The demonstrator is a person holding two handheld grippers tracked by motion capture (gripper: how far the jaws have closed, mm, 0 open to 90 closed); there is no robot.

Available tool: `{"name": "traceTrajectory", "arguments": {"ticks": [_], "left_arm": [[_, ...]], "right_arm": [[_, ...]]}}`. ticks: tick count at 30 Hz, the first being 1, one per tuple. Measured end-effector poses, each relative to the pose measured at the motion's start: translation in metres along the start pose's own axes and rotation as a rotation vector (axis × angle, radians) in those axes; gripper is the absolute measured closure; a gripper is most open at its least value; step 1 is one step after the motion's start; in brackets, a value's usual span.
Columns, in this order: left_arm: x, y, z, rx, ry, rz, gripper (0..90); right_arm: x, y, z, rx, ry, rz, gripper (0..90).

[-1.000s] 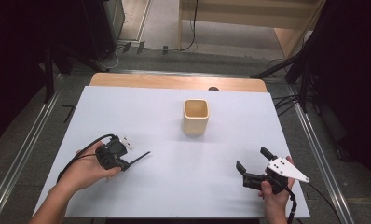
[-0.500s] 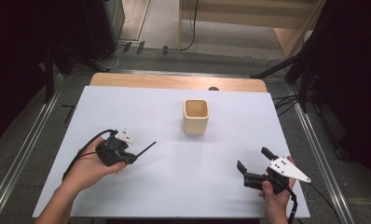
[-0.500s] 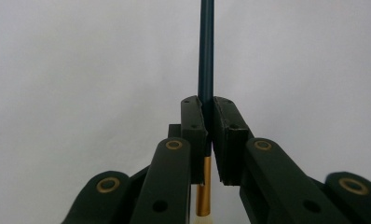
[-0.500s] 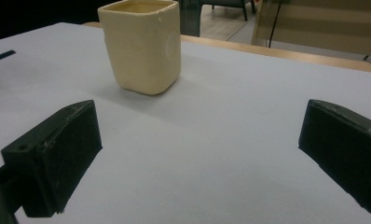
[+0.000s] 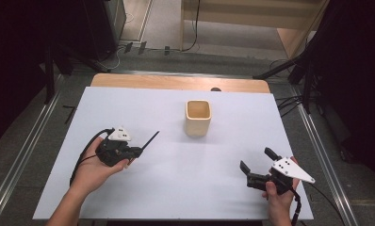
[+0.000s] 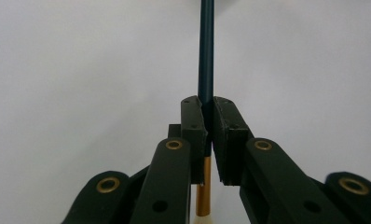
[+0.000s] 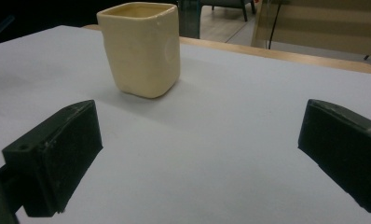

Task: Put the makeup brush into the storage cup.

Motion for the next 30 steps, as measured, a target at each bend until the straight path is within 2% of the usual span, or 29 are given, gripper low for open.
{"name": "traceTrajectory", "arguments": {"ticks": [3, 17, 26, 30], "left_arm": [[-0.002, 0.000, -0.002, -0.002, -0.060, -0.024, 84.2], [-0.012, -0.007, 0.007, -0.012, -0.133, -0.013, 84.1], [-0.015, -0.010, 0.010, -0.021, -0.197, -0.030, 84.2], [-0.018, -0.012, 0.013, -0.024, -0.210, -0.019, 84.1]], "right_arm": [[-0.002, 0.002, 0.001, -0.001, 0.000, -0.002, 0.1], [-0.026, 0.022, 0.017, -0.066, -0.006, -0.030, 0.1], [-0.034, 0.036, 0.031, -0.100, -0.006, -0.036, 0.1], [-0.037, 0.043, 0.040, -0.120, -0.006, -0.042, 0.1]]}}
Point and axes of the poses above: each handheld gripper's, and its own axes: z roughly forward along the jaws, x roughly out of its underside, y roughly to its left, the point moved 2 cm from there along z, roughly forward along the jaws, and after that the axes turned 15 degrees about z, right-handed, at the moved point
